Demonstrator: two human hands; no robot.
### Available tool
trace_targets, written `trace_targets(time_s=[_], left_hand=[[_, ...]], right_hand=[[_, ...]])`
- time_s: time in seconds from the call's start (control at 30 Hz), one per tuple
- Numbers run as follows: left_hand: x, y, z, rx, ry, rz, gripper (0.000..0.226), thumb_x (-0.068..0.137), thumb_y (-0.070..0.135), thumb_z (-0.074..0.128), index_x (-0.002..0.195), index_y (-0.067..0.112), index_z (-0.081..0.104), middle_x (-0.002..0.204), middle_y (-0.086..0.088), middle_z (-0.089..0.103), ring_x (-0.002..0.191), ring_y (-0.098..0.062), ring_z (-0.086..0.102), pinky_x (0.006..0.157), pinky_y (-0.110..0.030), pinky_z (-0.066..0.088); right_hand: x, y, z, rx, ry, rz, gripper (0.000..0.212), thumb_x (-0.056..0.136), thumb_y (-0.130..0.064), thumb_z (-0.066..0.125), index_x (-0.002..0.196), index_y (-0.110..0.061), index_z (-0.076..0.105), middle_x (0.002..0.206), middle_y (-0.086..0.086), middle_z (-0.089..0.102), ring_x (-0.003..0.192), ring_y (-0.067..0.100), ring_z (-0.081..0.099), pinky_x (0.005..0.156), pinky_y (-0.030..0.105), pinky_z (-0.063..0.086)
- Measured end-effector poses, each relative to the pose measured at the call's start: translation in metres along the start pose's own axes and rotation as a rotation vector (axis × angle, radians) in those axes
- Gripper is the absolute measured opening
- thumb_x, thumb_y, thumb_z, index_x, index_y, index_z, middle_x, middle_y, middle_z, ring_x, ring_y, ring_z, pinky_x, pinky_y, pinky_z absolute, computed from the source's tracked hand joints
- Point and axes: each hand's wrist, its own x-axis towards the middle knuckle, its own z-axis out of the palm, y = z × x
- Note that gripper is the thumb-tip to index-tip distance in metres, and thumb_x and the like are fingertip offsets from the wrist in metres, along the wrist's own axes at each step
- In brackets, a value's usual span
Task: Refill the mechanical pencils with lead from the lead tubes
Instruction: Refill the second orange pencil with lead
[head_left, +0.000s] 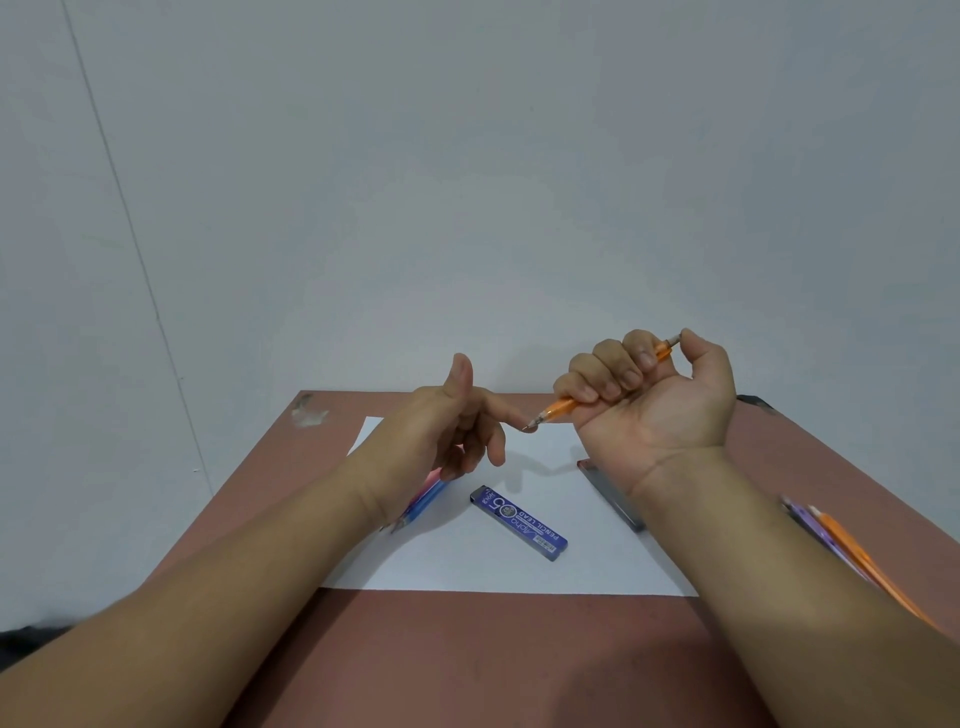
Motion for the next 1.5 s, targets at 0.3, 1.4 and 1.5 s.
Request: trace_targets(time_s=[0.3,1.4,1.5], left_hand=[[0.0,0.0,0.001,-0.015,-0.002,-0.005,0.081,0.092,0.068,0.017,0.1,0.017,0.079,0.078,-0.011,0.063,0.068,-0.027,0.04,0.056,-0.032,0.032],[0.002,-0.008,-0.011,-0.025,0.154,0.067,0.041,0.092,0.042,0.051,0.094,0.009,0.076,0.067,-0.013,0.06,0.053,-0.017,0.04,0.048,-0.025,0.03],[0.002,-0.009,-0.011,-0.016,0.148,0.06,0.041,0.092,0.042,0.052,0.094,0.009,0.076,0.065,-0.013,0.059,0.053,-0.018,0.039,0.049,-0.025,0.03]], right_hand=[[0.0,-0.001,0.0,0.01,0.012,-0.008,0.034,0.09,-0.038,0.035,0.063,-0.017,0.03,0.063,-0.001,0.02,0.054,0.019,0.02,0.055,0.028,0.025],[0.001,-0.002,-0.001,0.009,0.014,-0.013,0.036,0.09,-0.039,0.034,0.062,-0.017,0.031,0.062,-0.001,0.02,0.053,0.019,0.02,0.055,0.028,0.025],[0.001,-0.002,-0.002,0.005,0.024,-0.018,0.036,0.09,-0.04,0.035,0.062,-0.017,0.031,0.063,-0.001,0.02,0.054,0.019,0.02,0.055,0.028,0.024]])
